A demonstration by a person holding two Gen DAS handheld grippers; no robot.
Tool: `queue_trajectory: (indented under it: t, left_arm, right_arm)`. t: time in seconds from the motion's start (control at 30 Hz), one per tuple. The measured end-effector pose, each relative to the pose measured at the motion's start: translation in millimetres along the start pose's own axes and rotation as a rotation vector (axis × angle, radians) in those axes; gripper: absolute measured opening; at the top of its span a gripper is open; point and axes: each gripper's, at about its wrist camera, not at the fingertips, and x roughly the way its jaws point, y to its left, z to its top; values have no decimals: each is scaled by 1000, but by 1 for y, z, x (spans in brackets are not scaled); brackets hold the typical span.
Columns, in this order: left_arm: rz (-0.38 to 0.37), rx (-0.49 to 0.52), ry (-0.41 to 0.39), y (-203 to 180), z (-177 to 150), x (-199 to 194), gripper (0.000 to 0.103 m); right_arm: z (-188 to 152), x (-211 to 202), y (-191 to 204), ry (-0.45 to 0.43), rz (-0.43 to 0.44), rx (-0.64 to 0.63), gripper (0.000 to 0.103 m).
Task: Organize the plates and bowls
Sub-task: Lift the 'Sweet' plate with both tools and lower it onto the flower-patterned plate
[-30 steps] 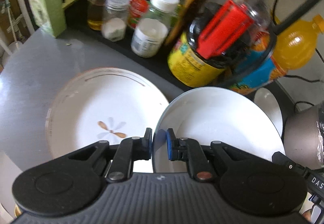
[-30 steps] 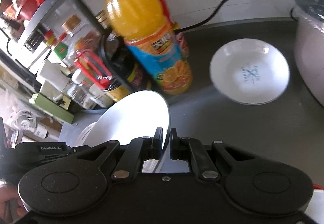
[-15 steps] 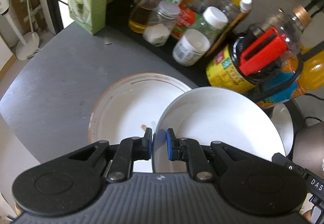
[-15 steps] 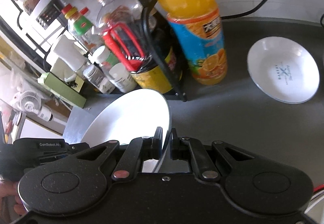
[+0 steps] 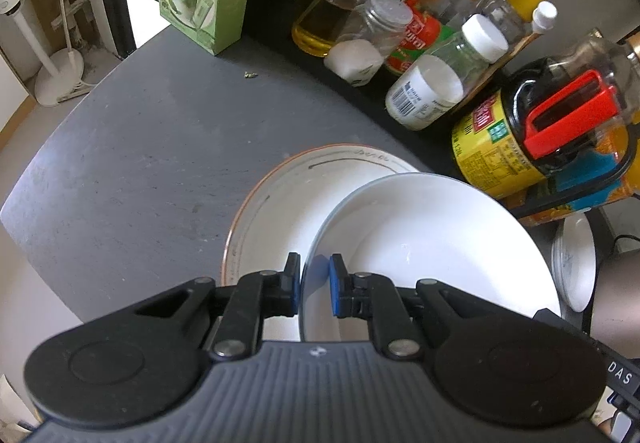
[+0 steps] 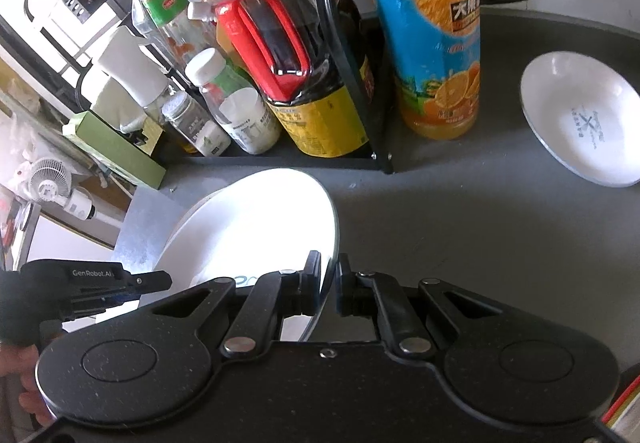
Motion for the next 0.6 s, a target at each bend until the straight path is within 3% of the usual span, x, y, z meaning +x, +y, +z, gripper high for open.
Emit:
queue_trajectory:
  t: [0.6]
  left_arm:
    - [30, 42, 40, 4, 9, 24, 14]
  right_arm:
    - [-5, 20, -3, 30, -22, 71, 7]
